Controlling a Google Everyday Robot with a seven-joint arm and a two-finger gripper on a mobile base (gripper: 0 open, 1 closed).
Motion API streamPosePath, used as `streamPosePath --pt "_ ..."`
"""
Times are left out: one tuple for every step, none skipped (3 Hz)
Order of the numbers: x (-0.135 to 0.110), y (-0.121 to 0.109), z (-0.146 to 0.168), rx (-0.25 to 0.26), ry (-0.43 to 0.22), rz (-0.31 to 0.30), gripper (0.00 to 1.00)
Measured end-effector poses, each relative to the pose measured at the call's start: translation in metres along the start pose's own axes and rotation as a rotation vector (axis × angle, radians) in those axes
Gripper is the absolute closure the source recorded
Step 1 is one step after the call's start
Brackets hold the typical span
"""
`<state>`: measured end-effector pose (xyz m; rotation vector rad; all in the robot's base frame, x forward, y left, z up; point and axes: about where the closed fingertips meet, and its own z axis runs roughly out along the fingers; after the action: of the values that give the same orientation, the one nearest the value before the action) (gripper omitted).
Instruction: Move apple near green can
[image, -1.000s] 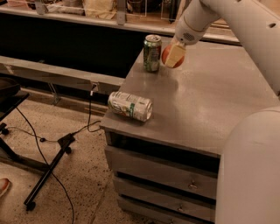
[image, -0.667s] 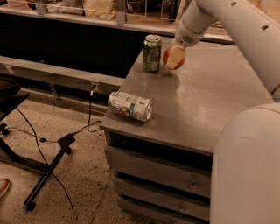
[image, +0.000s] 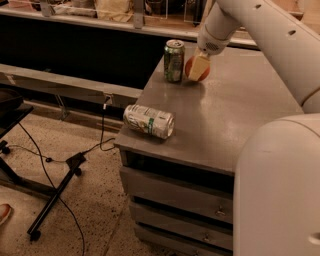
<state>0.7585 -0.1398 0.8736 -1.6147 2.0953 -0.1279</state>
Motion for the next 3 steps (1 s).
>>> streamPosePath --pt "-0.0003 0.0014 0.0043 -0.006 0.001 -0.001 0.20" --pt "-0.0005 0.0028 0.0085 -0.012 0.003 -0.002 0.00" --pt "-0.0039 0.0019 0.0026 -0.009 -0.041 -0.014 0.00"
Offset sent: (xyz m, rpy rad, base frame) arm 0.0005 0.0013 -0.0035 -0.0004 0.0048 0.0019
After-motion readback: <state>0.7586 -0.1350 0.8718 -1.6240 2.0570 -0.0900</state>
